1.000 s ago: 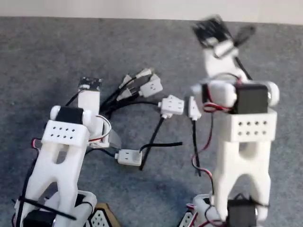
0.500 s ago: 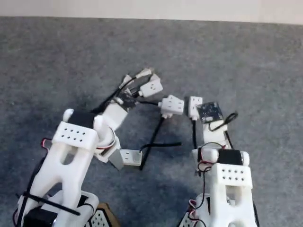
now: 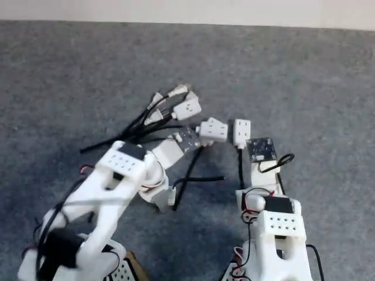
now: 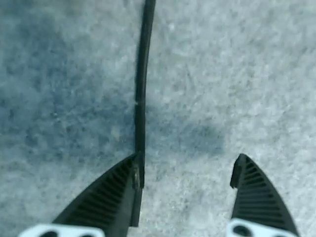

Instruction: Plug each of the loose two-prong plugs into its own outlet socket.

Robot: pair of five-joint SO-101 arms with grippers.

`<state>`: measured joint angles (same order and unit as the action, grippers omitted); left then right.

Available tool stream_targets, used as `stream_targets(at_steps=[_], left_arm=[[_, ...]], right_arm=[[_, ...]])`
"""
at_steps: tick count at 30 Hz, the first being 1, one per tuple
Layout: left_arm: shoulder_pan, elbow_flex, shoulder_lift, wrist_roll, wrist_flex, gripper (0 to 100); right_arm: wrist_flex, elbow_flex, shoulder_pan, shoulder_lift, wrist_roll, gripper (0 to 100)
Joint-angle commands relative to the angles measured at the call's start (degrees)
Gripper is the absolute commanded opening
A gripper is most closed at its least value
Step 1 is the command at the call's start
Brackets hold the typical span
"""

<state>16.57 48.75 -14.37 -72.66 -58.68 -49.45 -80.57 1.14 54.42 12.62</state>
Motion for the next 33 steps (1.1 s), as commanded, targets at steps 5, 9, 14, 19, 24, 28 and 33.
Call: stream_targets(at_steps=[5, 9, 14, 19, 24, 28, 33], left_arm=[[0.7, -5.9, 10.1, 2.5, 1.5, 23], [0.6, -6.2, 10.1, 2.5, 1.5, 9], [-1.1, -10.4, 10.1, 2.6, -4.4, 4], [-5.1, -18.5, 10.1, 6.9, -11.3, 4], [-12.0, -28.2, 10.4, 13.3, -15.6, 4], [-23.6, -37.5, 10.9, 19.0, -15.7, 4], [-40.6, -49.7, 16.7, 22.8, -15.7, 4]], right_arm=[[1.0, -0.1, 0.3, 1.4, -0.5, 27.2], [1.0, -0.1, 0.3, 1.4, -0.5, 27.2], [1.0, -0.1, 0.2, 1.4, -0.5, 27.2], [1.0, -0.1, 0.2, 1.4, -0.5, 27.2], [1.0, -0.1, 0.2, 1.3, -0.5, 27.2], [1.0, -0.1, 0.2, 1.2, -0.4, 27.2], [1.0, -0.2, 0.2, 1.2, -0.4, 27.2]])
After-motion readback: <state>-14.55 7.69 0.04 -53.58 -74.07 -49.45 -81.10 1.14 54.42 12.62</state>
